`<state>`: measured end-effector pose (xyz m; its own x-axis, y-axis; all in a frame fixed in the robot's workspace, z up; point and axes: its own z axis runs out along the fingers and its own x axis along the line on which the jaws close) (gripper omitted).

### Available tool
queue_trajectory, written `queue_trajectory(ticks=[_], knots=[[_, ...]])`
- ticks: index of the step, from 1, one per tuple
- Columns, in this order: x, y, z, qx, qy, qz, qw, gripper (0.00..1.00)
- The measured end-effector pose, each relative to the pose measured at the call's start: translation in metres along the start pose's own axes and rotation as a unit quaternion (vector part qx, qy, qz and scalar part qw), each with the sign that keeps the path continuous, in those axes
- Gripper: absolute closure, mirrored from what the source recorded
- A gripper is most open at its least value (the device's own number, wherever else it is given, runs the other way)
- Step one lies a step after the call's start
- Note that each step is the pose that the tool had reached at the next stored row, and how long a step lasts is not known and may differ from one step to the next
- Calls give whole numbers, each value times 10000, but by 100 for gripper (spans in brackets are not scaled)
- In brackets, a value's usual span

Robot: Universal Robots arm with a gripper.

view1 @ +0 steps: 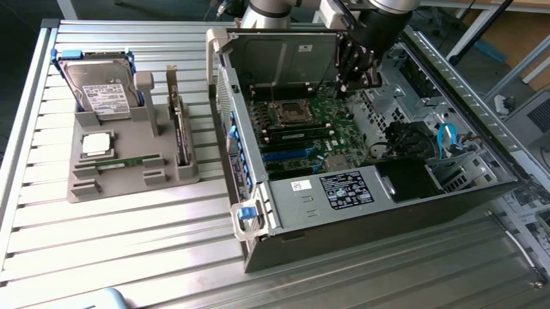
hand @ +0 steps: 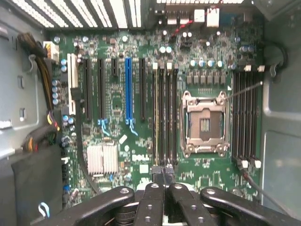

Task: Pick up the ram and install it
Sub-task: 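Press down the ram until it locks into place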

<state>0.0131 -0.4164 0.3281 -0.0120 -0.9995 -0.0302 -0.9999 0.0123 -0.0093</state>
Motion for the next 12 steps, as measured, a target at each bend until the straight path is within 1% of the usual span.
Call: queue_trajectory(ticks=[4,8,12], knots=[[-1,-98,1,0,0,0,10000,89],[-2,-173,2,0,0,0,10000,89],[-2,-184,2,0,0,1,10000,89]])
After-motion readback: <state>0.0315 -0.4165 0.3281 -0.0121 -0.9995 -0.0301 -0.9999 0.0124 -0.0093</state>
